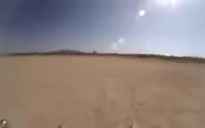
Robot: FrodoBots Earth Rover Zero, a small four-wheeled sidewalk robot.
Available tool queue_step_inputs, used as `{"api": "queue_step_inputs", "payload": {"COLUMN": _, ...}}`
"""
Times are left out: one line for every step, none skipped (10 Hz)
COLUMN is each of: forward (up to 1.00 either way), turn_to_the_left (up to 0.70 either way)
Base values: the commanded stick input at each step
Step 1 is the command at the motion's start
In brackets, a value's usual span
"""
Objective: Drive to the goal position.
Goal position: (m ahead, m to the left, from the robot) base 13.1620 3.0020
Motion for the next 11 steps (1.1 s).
{"api": "queue_step_inputs", "payload": {"forward": 1.00, "turn_to_the_left": 0.00}}
{"api": "queue_step_inputs", "payload": {"forward": 1.00, "turn_to_the_left": 0.00}}
{"api": "queue_step_inputs", "payload": {"forward": 1.00, "turn_to_the_left": 0.00}}
{"api": "queue_step_inputs", "payload": {"forward": 1.00, "turn_to_the_left": 0.00}}
{"api": "queue_step_inputs", "payload": {"forward": 1.00, "turn_to_the_left": 0.00}}
{"api": "queue_step_inputs", "payload": {"forward": 1.00, "turn_to_the_left": 0.00}}
{"api": "queue_step_inputs", "payload": {"forward": 1.00, "turn_to_the_left": 0.00}}
{"api": "queue_step_inputs", "payload": {"forward": 1.00, "turn_to_the_left": 0.00}}
{"api": "queue_step_inputs", "payload": {"forward": 1.00, "turn_to_the_left": 0.00}}
{"api": "queue_step_inputs", "payload": {"forward": 1.00, "turn_to_the_left": 0.00}}
{"api": "queue_step_inputs", "payload": {"forward": 1.00, "turn_to_the_left": 0.00}}
